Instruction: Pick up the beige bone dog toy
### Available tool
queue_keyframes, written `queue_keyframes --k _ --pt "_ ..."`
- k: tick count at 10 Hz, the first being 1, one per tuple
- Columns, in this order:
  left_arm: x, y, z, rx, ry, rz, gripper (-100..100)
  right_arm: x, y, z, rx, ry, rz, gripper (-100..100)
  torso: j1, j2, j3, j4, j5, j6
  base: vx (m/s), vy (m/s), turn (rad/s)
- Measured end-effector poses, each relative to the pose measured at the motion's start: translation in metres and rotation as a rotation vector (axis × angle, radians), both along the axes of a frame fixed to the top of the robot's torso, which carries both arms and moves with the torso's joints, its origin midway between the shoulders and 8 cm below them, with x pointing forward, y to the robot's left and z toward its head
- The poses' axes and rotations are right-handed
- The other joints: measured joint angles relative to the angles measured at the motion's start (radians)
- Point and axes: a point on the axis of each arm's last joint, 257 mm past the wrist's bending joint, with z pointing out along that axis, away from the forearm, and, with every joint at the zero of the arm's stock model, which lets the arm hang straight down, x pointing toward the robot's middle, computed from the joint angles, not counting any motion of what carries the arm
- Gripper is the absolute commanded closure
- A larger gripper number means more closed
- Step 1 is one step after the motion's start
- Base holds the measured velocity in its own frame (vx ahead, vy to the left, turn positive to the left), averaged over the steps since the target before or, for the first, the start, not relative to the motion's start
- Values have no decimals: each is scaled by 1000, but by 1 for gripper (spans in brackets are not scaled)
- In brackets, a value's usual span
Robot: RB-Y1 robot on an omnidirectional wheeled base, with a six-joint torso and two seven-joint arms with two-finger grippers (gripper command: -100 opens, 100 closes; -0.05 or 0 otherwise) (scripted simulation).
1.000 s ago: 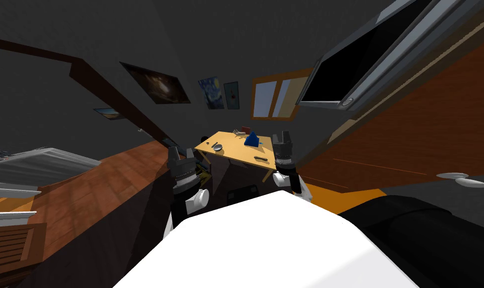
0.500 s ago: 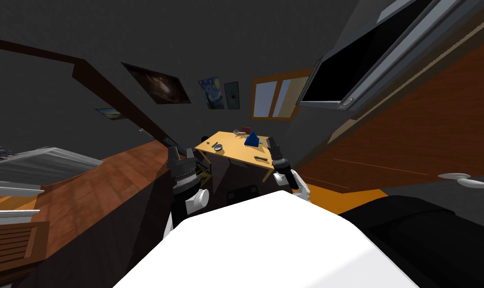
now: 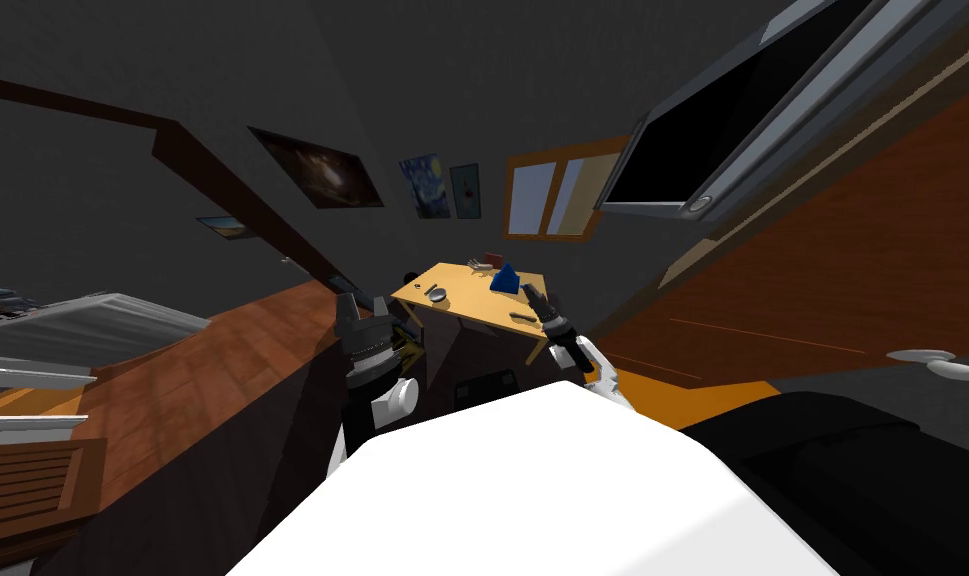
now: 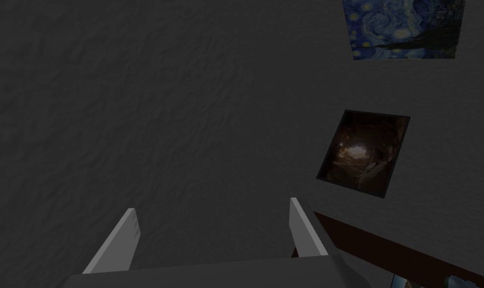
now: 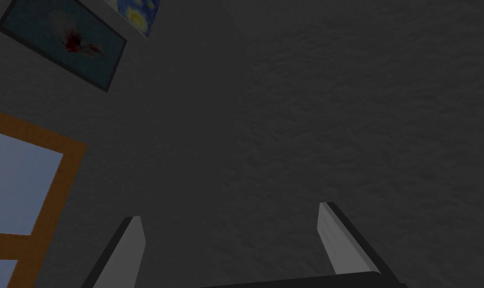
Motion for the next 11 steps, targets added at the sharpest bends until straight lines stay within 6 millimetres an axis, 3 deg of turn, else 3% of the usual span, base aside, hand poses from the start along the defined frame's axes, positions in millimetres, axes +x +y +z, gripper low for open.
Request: queue_keyframes --k 5,11 --pt "0 0 0 0 0 0 0 20 -5 -52 -218 76 -27 -100 0 0 0 0 0 0 12 9 18" --pt "0 0 0 0 0 0 0 38 -22 -130 -522 173 -53 -100 1 0 0 0 0 0 19 17 22"
